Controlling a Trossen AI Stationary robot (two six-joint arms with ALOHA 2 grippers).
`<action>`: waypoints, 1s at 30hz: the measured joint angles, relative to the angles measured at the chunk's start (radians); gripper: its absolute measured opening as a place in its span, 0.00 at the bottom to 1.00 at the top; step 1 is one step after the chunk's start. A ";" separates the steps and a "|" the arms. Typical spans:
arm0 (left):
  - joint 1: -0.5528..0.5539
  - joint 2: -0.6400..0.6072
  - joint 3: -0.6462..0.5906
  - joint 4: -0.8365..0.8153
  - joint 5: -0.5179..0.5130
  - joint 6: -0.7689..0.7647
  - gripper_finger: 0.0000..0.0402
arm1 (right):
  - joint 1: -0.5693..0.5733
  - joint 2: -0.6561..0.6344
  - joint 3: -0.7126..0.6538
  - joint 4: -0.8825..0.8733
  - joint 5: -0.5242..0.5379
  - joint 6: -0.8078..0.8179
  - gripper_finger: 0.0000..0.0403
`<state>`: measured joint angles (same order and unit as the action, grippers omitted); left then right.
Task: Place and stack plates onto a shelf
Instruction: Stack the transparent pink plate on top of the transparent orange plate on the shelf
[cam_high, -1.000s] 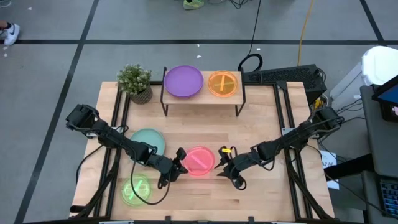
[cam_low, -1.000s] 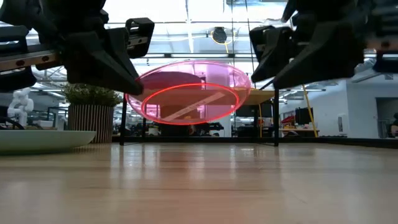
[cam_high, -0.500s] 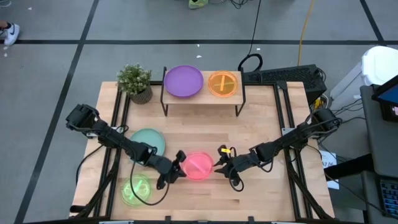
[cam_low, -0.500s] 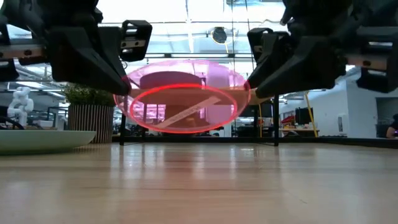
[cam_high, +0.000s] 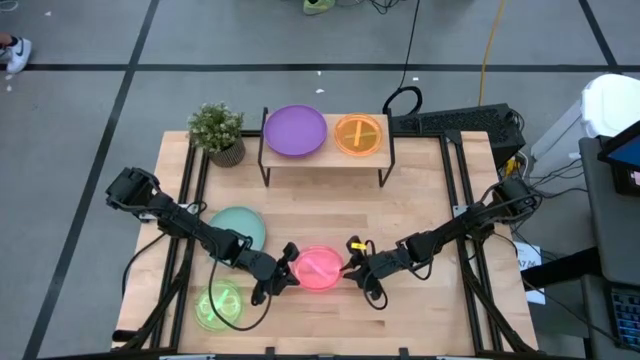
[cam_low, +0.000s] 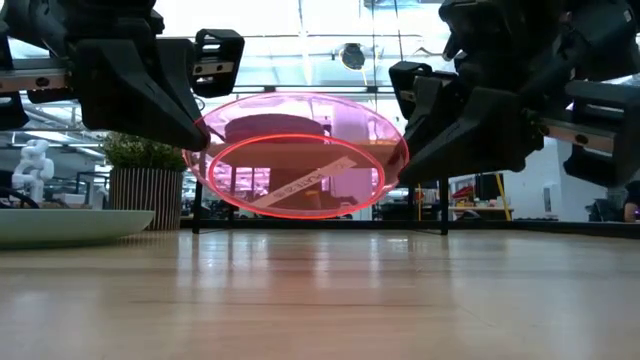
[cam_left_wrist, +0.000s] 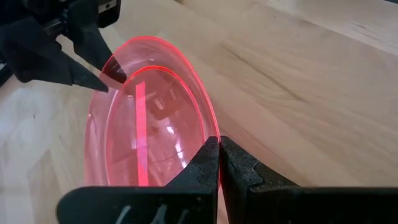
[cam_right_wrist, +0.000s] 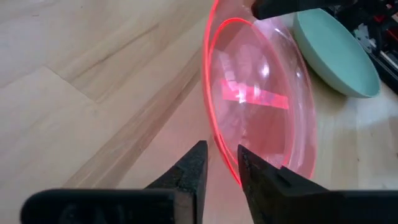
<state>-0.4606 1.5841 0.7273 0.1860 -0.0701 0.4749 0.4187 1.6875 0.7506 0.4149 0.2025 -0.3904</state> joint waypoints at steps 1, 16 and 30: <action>0.000 0.000 0.000 0.000 0.000 0.001 0.01 | 0.000 0.000 0.000 -0.001 -0.018 0.000 0.17; -0.001 0.000 -0.001 0.039 -0.068 0.028 0.03 | -0.005 0.000 -0.001 -0.012 -0.069 0.000 0.01; -0.005 -0.001 -0.001 0.168 -0.207 0.028 0.33 | -0.005 0.000 0.001 0.014 -0.073 0.004 0.00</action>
<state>-0.4655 1.5829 0.7265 0.3536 -0.2773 0.5026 0.4141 1.6875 0.7517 0.4291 0.1295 -0.3861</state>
